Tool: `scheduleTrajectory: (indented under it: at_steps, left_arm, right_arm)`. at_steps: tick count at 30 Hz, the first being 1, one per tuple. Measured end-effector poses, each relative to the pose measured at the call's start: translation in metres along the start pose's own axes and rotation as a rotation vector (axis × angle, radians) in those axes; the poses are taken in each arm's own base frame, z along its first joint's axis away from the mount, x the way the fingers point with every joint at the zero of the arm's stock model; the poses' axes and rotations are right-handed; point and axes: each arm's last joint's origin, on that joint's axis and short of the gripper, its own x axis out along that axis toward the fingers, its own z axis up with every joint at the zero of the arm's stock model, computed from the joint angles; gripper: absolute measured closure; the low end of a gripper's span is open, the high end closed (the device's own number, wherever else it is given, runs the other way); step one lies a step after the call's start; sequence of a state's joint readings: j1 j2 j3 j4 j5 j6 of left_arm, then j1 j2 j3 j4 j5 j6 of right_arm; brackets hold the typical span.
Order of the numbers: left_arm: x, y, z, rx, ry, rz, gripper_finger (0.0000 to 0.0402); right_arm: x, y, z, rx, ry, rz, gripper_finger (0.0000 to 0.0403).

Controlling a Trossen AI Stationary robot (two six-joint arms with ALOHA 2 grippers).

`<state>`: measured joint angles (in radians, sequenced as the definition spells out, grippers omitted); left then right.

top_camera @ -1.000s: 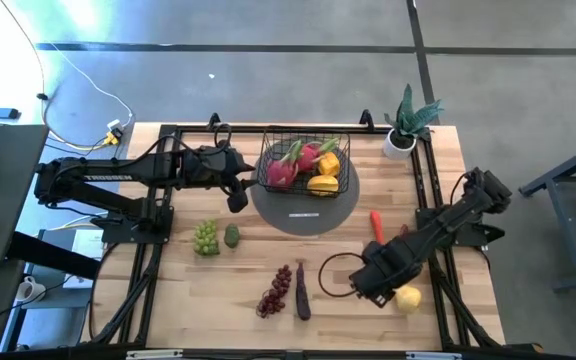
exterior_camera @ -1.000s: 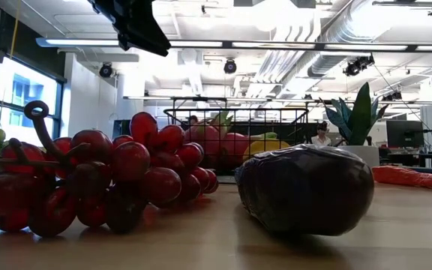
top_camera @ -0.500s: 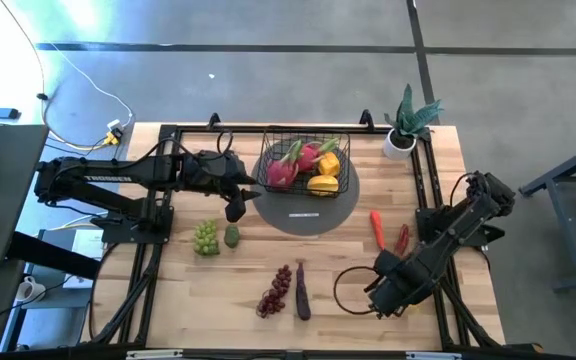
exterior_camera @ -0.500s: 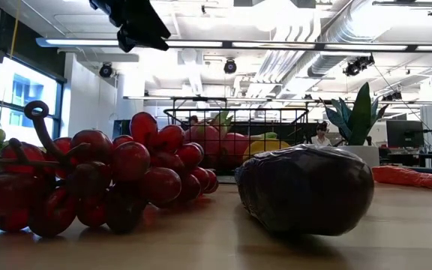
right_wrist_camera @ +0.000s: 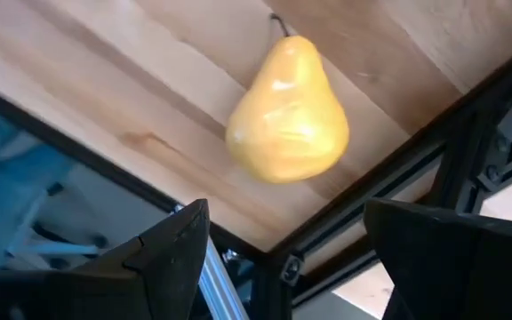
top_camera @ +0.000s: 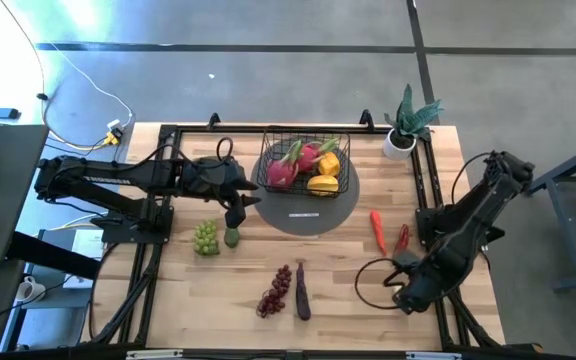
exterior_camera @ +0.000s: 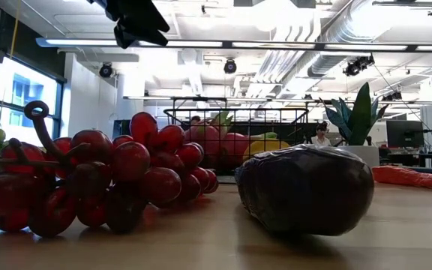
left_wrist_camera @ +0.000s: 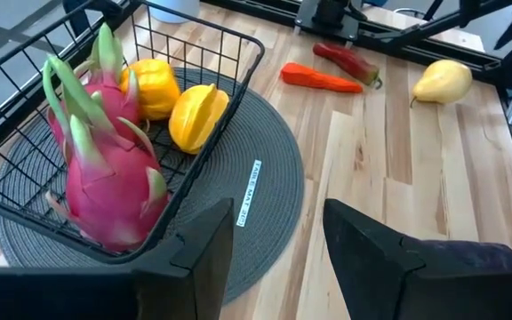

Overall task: Build produce basket
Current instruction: Put the pear into the wire basket

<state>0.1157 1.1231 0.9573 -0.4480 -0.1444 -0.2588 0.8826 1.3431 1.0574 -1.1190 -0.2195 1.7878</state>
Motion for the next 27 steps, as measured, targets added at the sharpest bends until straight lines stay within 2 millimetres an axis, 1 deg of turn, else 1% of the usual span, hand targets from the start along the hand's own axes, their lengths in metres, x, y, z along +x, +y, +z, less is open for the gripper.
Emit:
scheduleTrajectory:
  at_steps: [4, 9, 16, 21, 27]
  left_arm:
    - [0.0, 0.0, 0.0, 0.0, 0.0, 0.002, 0.0236]
    - [0.0, 0.0, 0.0, 0.0, 0.001, 0.002, 0.0236]
    - [0.0, 0.0, 0.0, -0.004, 0.001, 0.003, 0.0236]
    - [0.0, 0.0, 0.0, -0.004, 0.0, 0.003, 0.0236]
    - [0.0, 0.0, 0.0, -0.027, 0.0, 0.006, 0.0236]
  right_arm:
    - [0.008, -0.008, 0.0, 0.034, 0.006, 0.015, 0.0121]
    - [0.018, -0.009, 0.001, 0.019, 0.008, 0.019, 0.0121]
    - [0.025, -0.012, 0.003, -0.028, 0.004, 0.012, 0.0121]
    - [0.037, -0.011, 0.005, -0.054, 0.015, 0.064, 0.0121]
    - [0.048, -0.017, 0.01, -0.047, 0.01, 0.035, 0.0121]
